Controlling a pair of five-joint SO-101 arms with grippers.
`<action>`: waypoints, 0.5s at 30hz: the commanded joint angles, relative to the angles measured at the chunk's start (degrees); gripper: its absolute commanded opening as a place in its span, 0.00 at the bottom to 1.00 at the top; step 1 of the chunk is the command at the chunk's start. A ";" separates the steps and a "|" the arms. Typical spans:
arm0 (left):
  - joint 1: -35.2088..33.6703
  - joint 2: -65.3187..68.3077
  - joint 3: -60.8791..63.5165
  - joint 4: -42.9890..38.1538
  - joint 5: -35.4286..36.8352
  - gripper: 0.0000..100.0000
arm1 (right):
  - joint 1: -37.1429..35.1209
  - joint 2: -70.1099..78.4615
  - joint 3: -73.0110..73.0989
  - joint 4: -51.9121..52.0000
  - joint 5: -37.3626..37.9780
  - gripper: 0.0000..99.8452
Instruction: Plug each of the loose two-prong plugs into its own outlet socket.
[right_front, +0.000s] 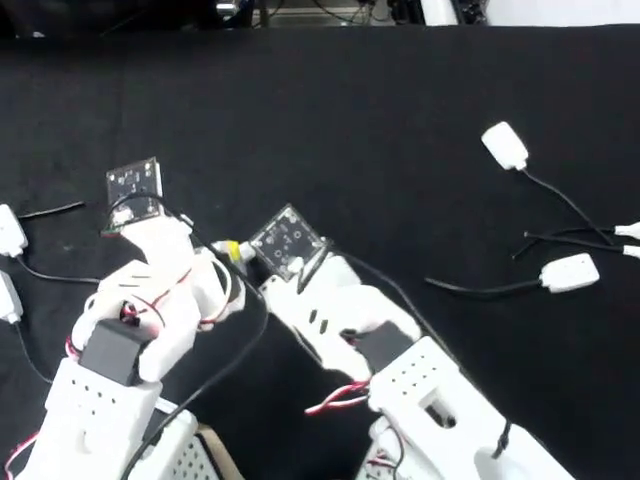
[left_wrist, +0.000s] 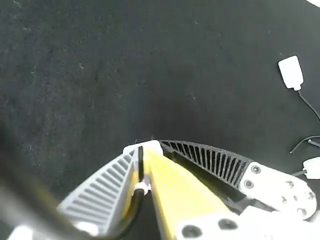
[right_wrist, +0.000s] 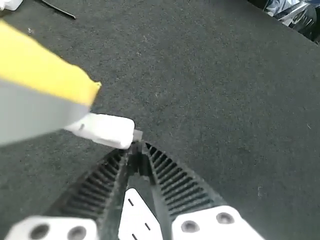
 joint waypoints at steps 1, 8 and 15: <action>0.75 -0.35 0.84 -0.62 -0.26 0.03 | 0.79 0.04 -4.44 -0.62 0.00 0.01; -6.02 -0.35 6.55 -6.24 -0.26 0.03 | 1.05 -0.04 -4.44 -0.62 -0.09 0.01; -10.15 -0.35 9.71 -6.33 -0.35 0.03 | 7.38 0.04 -4.26 2.20 -0.53 0.01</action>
